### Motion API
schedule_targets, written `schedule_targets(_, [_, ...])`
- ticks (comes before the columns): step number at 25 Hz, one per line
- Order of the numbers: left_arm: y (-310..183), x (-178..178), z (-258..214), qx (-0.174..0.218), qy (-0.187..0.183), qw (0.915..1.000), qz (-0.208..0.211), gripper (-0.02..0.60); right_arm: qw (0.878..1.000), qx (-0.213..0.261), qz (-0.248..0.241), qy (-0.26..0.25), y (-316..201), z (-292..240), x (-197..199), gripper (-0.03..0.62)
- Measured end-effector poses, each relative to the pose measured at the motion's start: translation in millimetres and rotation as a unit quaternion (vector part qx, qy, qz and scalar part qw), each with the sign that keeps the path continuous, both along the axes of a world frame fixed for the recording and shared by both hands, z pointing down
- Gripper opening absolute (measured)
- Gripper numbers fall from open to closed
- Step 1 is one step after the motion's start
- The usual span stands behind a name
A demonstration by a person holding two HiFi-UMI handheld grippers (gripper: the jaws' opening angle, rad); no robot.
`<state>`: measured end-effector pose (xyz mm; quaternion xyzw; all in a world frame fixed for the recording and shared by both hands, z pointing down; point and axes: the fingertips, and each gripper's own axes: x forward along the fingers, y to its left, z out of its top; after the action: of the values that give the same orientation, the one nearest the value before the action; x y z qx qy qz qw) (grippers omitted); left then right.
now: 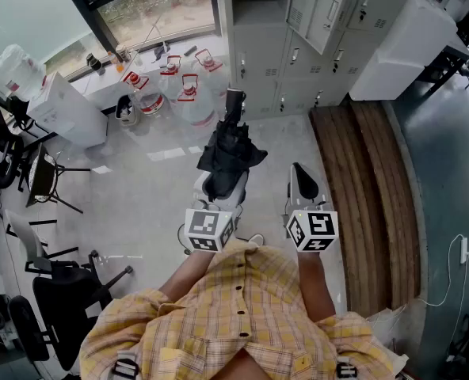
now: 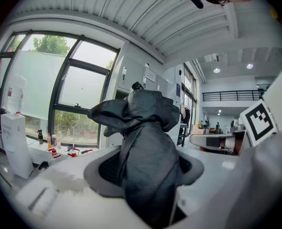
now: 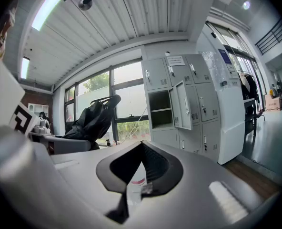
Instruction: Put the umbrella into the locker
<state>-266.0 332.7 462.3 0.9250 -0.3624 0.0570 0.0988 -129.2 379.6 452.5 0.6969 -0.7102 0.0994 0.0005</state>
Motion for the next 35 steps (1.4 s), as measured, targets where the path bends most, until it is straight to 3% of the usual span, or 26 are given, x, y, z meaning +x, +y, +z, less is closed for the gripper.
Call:
schedule_targets(7, [7.6, -0.1, 3.5, 0.006, -0.001, 1.0, -0.006, 0.244, 0.998, 0.027, -0.022, -0.048, 8.8, -7.2, 1.2, -0.002])
schedule_targets(18, [12.9, 10.9, 4.8, 0.001, -0.012, 0.9999, -0.012, 0.244, 0.997, 0.033, -0.032, -0.063, 13.1, -9.6, 8.9, -0.002])
schedule_targets(26, [-7.5, 50.4, 1.5, 0.007, -0.018, 0.9998, -0.002, 0.244, 0.997, 0.046, -0.03, -0.048, -8.0, -22.9, 43.5, -0.002])
schedule_targets(35, [-72.8, 111.1, 6.3, 0.006, -0.02, 0.9997, -0.009, 0.245, 0.997, 0.047, -0.053, -0.038, -79.3, -23.5, 91.8, -0.002])
